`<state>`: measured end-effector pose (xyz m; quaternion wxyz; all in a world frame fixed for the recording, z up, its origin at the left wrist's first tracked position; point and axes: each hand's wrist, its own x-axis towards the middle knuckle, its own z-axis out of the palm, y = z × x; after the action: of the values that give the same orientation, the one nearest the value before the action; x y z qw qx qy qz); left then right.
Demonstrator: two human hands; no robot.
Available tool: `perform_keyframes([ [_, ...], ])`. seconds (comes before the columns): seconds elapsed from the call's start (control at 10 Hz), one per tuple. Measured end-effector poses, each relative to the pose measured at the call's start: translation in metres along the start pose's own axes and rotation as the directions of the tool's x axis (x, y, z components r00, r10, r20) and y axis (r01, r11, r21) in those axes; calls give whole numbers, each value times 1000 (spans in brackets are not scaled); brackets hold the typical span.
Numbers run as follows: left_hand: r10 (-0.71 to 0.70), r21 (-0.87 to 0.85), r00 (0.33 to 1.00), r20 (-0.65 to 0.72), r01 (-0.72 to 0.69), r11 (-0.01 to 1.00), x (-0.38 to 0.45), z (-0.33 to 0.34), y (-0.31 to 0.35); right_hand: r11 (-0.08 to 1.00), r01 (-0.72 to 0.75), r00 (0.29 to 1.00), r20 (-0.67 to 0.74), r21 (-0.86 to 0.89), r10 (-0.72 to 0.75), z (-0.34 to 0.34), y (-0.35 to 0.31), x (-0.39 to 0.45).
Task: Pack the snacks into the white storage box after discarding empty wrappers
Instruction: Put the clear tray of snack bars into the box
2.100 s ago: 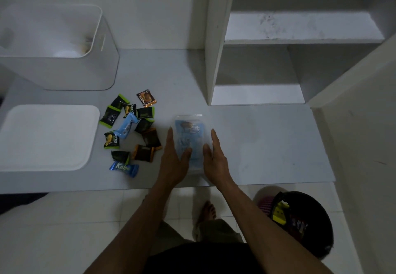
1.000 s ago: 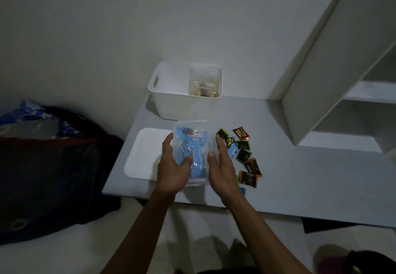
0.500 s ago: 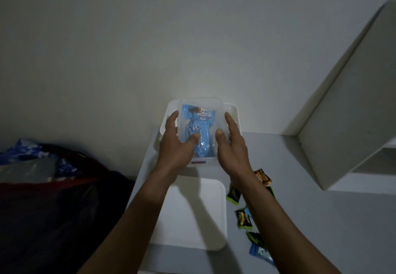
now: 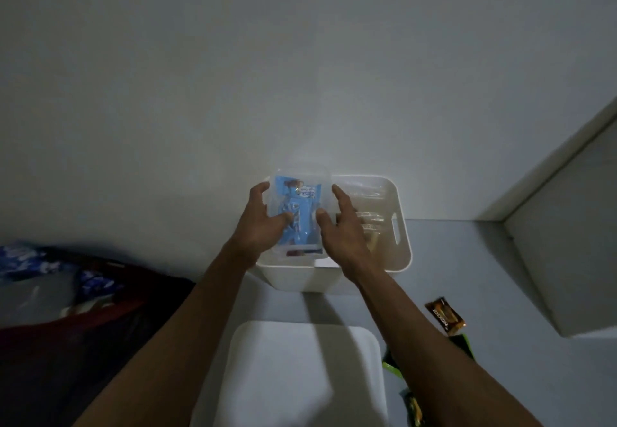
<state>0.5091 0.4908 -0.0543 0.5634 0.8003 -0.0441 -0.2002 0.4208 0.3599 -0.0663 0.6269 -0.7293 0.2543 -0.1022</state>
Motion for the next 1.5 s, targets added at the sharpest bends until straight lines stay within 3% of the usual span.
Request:
perform_keyframes([
  [0.3, -195, 220, 979, 61, 177, 959, 64, 21, -54, 963, -241, 954, 150, -124, 258, 18, 39, 54],
  [0.5, -283, 324, 956, 80, 243, 914, 86, 31, -68, 925, -289, 929, 160, -246, 333, 27, 55, 80],
  [0.6, -323, 339, 925, 200, 245, 908, 101, 35, -75, 914, -293, 923, 167, -279, 347, 32, 63, 87],
  [0.7, -302, 359, 927, 223, 210, 909, 115, 40, -90, 913, -299, 919, 176, -278, 354, 35, 67, 89],
  [0.8, -224, 495, 973, 52, 170, 852, 111, 45, -92, 881, -333, 906, 145, -337, 397, 39, 75, 94],
  [0.9, -211, 500, 977, 42, 162, 851, 114, 47, -95, 862, -335, 905, 126, -381, 407, 40, 81, 97],
  [1.0, -157, 483, 985, 68, 105, 869, 112, 50, -98, 889, -332, 888, 214, -316, 408, 36, 82, 95],
  [1.3, 14, 611, 999, 48, -41, 790, 111, 46, -112, 884, -319, 895, 199, -342, 400, 36, 86, 97],
  [1.5, 40, 550, 999, -1, -32, 834, 60, 36, -62, 912, -174, 935, 227, -372, 271, 28, 74, 83],
])
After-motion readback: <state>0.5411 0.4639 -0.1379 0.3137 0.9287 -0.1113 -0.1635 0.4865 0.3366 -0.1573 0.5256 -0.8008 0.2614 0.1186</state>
